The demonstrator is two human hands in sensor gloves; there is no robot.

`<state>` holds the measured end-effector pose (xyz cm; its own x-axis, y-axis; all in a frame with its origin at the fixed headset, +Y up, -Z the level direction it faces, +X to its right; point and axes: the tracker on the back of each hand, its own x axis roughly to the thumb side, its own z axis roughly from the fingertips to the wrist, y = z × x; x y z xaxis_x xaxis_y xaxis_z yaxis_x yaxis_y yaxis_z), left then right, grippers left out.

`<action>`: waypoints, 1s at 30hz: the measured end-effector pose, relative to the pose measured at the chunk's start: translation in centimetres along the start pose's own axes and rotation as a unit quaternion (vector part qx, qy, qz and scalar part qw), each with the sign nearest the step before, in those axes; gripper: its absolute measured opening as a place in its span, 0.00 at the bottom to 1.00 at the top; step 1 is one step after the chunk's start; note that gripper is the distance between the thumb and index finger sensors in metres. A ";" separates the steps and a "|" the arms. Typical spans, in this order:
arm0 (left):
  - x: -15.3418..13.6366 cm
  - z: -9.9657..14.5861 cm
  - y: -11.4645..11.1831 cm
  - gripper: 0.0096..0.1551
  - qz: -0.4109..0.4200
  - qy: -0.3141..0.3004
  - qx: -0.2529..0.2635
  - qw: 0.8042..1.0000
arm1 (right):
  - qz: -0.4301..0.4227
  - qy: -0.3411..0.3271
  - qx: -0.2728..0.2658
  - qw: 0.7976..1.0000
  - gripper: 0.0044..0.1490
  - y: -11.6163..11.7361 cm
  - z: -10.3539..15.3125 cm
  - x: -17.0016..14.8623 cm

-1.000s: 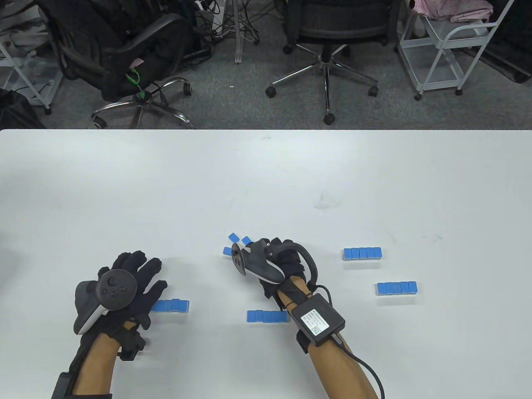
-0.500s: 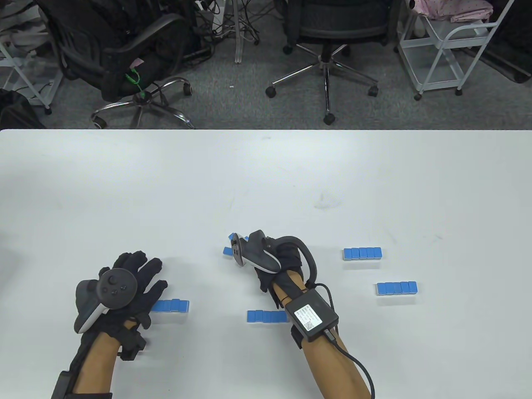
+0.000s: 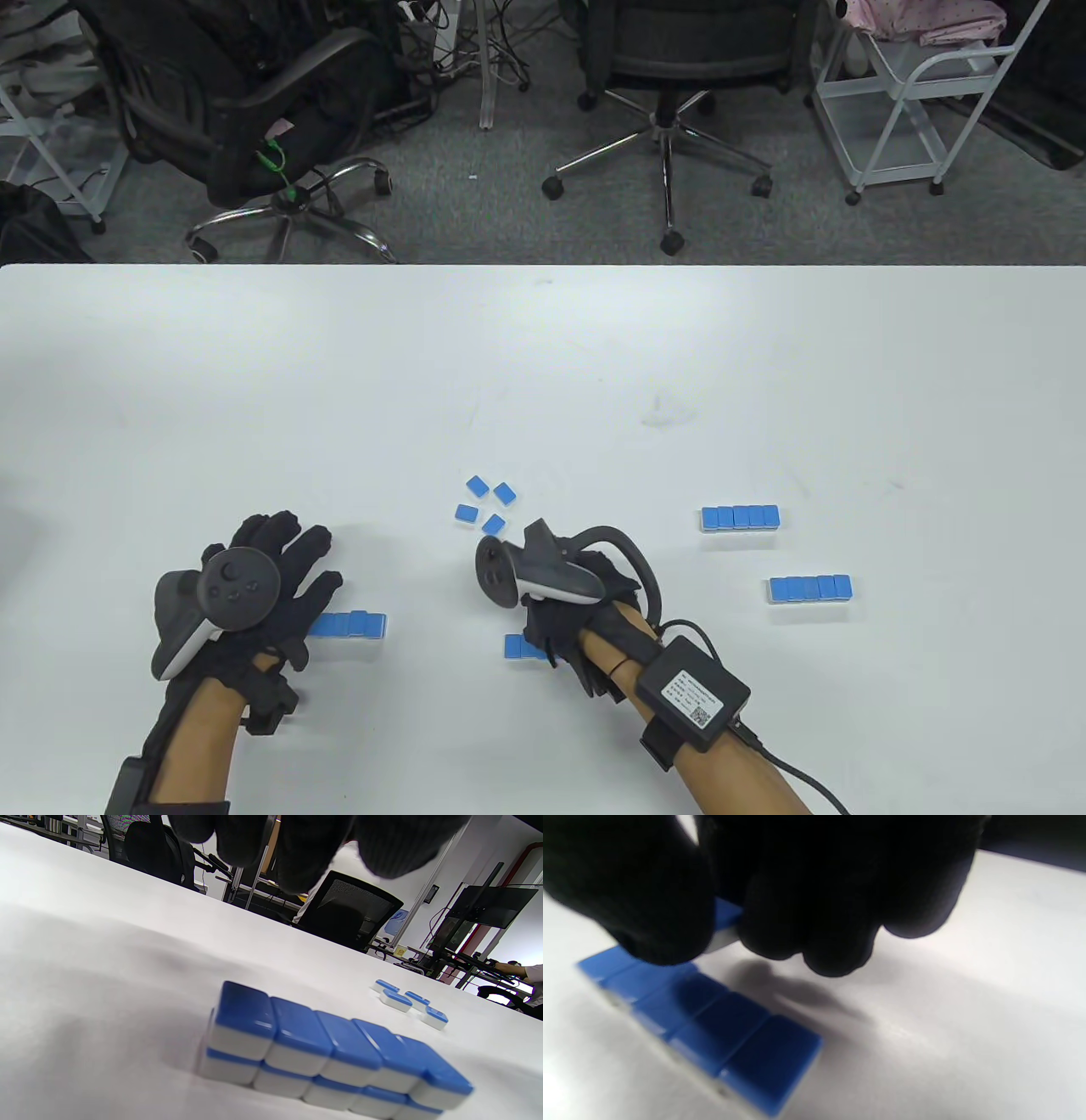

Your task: Build mahjong tile wall

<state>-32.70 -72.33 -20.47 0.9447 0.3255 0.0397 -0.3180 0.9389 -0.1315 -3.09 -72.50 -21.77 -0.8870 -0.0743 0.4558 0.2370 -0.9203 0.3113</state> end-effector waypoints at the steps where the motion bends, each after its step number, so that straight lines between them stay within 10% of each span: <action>1: 0.0 0.0 0.0 0.37 0.001 0.000 0.000 1.000 | 0.006 -0.008 -0.005 1.000 0.37 -0.1 0.4 0.5; 30: 0.1 0.0 0.1 0.37 0.001 -0.002 0.000 1.000 | 0.064 -0.024 -0.029 0.997 0.37 -0.1 1.4 3.3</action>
<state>-32.64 -72.25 -20.50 0.9435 0.3285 0.0442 -0.3204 0.9380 -0.1323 -5.47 -72.12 -19.16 -0.8310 -0.1755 0.5278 0.3222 -0.9254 0.1997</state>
